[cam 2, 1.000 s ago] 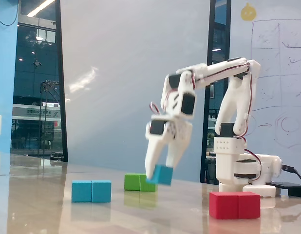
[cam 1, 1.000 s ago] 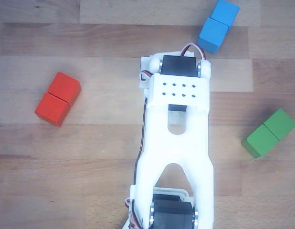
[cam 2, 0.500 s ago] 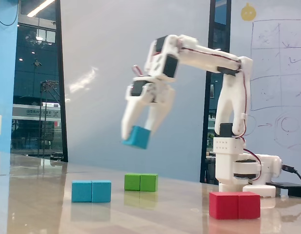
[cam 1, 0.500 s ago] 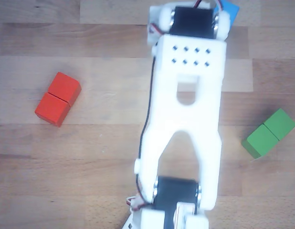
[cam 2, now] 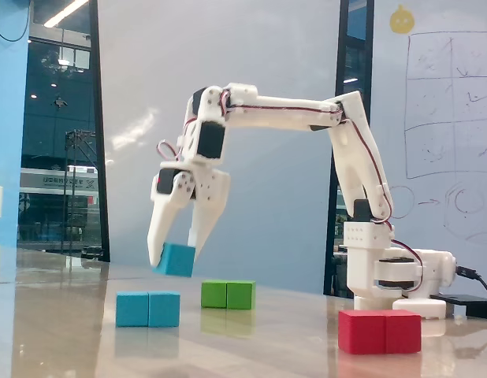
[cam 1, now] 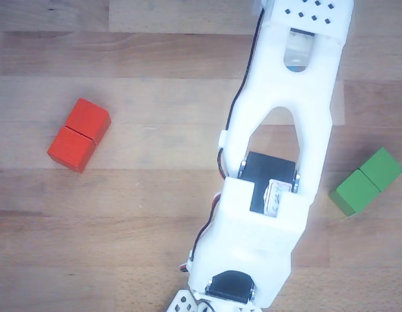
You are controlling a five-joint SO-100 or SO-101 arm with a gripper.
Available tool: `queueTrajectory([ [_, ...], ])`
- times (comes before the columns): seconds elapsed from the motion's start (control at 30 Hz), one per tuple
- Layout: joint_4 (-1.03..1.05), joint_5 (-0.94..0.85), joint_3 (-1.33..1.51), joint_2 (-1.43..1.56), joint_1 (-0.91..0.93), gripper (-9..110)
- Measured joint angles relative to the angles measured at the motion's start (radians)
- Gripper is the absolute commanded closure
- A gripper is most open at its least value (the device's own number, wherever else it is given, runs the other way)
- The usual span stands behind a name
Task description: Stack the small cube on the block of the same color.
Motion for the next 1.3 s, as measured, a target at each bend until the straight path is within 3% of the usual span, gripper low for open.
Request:
queueTrajectory([
  [1.3,-0.057,0.000,-0.002,-0.054,0.063,91],
])
